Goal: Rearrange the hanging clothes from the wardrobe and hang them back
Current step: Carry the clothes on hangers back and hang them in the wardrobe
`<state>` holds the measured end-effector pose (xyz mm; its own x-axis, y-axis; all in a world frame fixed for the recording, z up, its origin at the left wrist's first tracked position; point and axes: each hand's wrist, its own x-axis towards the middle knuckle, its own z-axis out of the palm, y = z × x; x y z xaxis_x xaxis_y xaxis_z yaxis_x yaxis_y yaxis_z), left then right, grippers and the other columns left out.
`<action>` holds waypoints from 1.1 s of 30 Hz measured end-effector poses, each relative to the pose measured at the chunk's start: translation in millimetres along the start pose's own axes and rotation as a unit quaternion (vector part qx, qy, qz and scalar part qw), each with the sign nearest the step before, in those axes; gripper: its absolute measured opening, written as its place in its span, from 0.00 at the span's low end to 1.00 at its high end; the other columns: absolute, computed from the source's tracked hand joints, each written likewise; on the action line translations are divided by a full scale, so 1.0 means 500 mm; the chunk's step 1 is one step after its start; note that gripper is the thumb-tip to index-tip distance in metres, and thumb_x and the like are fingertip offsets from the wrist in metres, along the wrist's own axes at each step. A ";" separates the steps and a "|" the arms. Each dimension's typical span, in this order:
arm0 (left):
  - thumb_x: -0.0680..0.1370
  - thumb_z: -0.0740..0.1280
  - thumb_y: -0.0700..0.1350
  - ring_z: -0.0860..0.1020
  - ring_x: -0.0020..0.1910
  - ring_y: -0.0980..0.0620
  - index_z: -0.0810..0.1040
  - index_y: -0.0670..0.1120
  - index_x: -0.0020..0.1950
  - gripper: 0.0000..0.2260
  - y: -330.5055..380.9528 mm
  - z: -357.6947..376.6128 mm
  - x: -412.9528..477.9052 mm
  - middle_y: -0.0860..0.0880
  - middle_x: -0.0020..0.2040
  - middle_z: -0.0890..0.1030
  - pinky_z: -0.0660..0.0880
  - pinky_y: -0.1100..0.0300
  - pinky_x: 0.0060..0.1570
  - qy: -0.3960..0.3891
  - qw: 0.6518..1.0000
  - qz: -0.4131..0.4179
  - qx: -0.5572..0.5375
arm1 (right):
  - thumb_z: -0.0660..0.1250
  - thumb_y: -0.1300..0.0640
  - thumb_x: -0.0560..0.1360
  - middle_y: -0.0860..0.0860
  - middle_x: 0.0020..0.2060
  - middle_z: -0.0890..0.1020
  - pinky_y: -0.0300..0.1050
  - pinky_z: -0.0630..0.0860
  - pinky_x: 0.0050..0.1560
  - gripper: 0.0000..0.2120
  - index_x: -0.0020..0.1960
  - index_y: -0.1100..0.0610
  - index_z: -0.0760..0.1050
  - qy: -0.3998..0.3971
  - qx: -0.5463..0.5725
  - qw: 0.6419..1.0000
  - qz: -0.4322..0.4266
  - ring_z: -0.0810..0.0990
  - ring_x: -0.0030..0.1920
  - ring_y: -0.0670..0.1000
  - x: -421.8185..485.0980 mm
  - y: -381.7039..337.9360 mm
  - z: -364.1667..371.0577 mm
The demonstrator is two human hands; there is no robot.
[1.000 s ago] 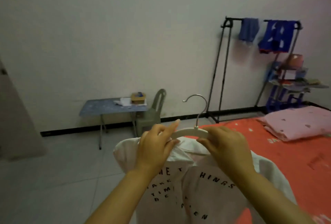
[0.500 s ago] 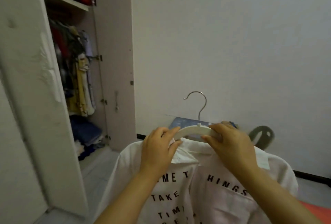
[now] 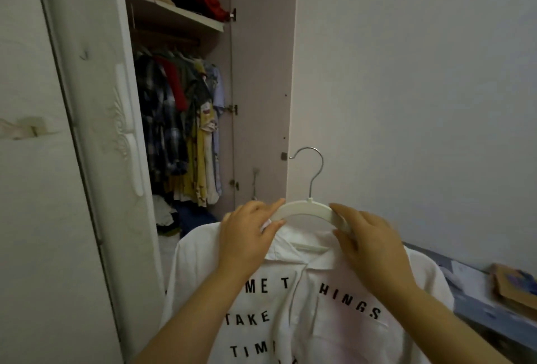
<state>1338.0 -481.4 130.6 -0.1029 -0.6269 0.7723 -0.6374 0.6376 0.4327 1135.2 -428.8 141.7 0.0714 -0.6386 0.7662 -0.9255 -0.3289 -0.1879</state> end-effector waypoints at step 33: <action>0.75 0.69 0.45 0.76 0.50 0.52 0.74 0.55 0.65 0.18 -0.989 0.137 0.710 0.51 0.51 0.80 0.70 0.55 0.56 0.170 0.943 -0.209 0.195 | 0.82 0.61 0.56 0.50 0.29 0.79 0.42 0.67 0.15 0.25 0.53 0.55 0.83 -0.007 0.104 0.935 -0.338 0.77 0.26 0.52 1.006 -0.012 1.038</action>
<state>1564.3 -1050.0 159.2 0.4274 -0.5652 0.7056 -0.8078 0.1117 0.5788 1369.5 -1109.2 209.4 0.6198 -0.2444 0.7458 -0.5750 -0.7881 0.2196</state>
